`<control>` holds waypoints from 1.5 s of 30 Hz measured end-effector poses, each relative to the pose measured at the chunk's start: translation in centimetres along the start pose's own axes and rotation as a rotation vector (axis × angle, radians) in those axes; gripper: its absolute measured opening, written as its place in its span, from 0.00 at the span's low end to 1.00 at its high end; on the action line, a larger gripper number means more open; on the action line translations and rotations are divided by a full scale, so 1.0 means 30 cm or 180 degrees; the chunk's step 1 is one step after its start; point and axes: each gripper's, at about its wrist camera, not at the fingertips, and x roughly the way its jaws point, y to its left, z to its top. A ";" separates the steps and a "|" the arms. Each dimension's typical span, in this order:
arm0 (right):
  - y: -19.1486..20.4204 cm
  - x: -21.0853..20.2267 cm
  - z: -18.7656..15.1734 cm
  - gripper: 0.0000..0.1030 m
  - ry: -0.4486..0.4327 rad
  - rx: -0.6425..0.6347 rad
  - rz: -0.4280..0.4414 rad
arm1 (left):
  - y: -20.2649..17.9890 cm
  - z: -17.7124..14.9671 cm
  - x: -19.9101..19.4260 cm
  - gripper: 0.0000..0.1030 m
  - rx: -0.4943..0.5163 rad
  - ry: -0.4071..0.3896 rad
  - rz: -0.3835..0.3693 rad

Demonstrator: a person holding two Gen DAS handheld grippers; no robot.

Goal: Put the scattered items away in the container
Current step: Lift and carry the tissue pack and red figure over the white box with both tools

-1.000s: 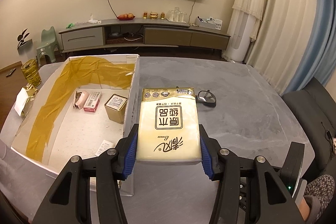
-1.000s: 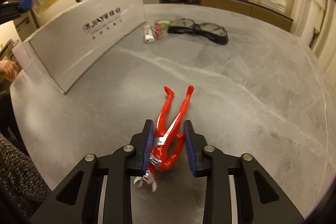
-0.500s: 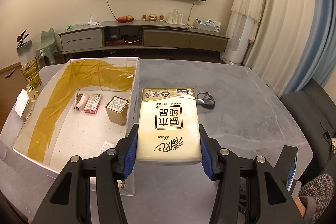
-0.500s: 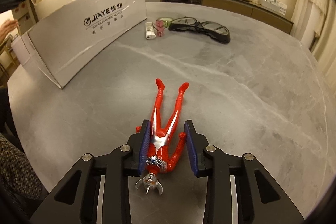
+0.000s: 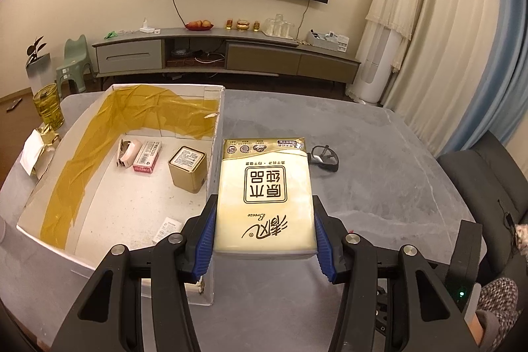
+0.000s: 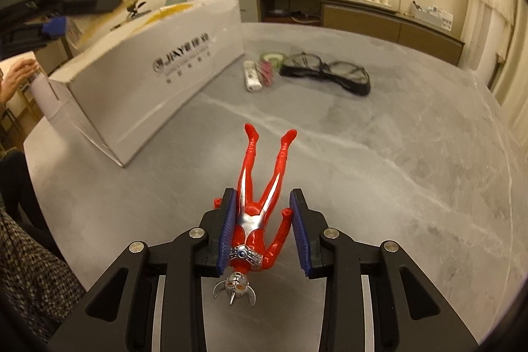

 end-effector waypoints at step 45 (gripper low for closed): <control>0.467 -0.214 0.363 0.33 -0.0588 -0.0493 0.0443 | 0.459 0.020 -0.137 0.51 -0.0706 -0.0459 0.0238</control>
